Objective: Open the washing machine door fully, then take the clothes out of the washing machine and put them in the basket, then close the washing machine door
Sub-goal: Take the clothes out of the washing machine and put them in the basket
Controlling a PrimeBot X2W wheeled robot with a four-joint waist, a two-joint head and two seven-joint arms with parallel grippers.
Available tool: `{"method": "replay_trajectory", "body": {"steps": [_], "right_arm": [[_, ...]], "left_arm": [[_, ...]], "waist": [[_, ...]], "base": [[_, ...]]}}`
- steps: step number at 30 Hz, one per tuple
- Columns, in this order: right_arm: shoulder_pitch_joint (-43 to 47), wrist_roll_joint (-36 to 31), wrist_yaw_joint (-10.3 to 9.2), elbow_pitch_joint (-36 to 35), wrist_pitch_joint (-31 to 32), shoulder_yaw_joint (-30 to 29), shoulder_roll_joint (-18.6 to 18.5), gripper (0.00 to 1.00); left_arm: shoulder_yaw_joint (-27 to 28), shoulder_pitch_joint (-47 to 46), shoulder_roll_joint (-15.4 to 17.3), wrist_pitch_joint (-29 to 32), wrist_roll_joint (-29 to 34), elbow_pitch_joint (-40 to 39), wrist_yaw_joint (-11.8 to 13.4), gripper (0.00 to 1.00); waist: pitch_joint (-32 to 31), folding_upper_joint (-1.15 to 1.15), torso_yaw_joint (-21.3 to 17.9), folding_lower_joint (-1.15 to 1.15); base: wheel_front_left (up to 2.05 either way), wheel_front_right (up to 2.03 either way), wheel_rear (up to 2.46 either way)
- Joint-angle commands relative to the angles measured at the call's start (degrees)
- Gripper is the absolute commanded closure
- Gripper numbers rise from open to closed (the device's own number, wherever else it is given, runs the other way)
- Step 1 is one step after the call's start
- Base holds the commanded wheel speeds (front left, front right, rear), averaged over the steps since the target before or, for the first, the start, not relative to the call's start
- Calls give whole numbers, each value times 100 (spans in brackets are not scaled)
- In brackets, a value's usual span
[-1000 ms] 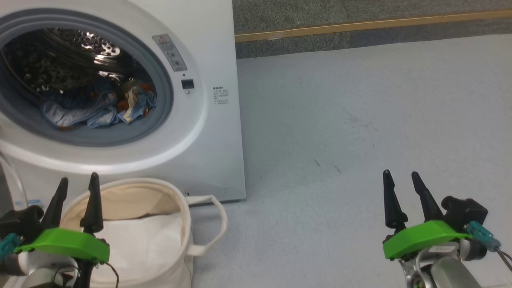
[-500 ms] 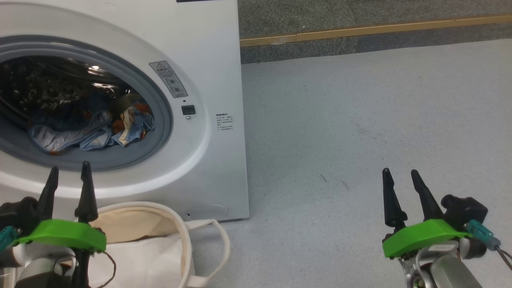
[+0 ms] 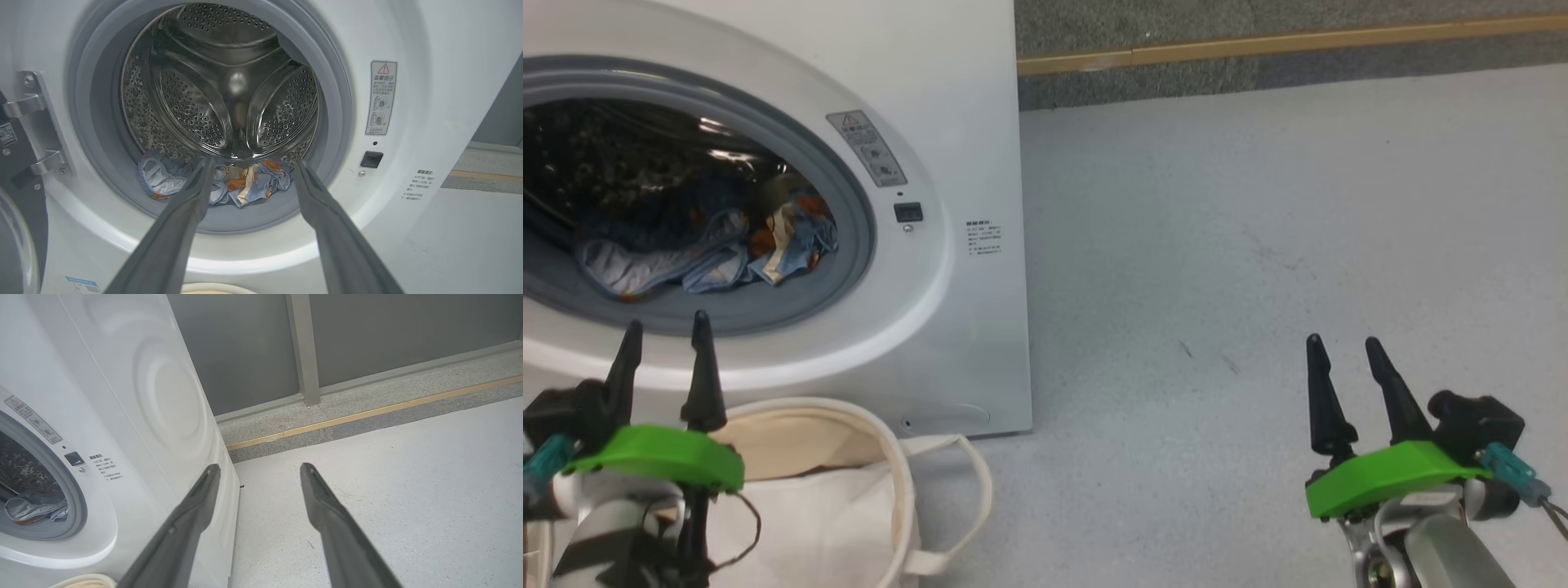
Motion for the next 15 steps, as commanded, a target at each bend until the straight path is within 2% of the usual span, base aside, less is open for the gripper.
{"method": "replay_trajectory", "body": {"steps": [1,7,15], "right_arm": [[-278,15,23,-217,-72,79,-60,0],[-393,-9,23,-309,-72,40,-72,0],[-640,-39,23,-478,-72,52,-111,0]], "left_arm": [[128,-442,239,-15,140,-27,66,0],[-275,-1172,380,245,611,711,210,0],[-1064,-2404,683,617,1693,2126,620,0]], "waist": [[67,0,6,0],[358,0,5,0],[910,0,-141,0]], "base": [[0,0,0],[0,0,0],[0,0,0]]}}
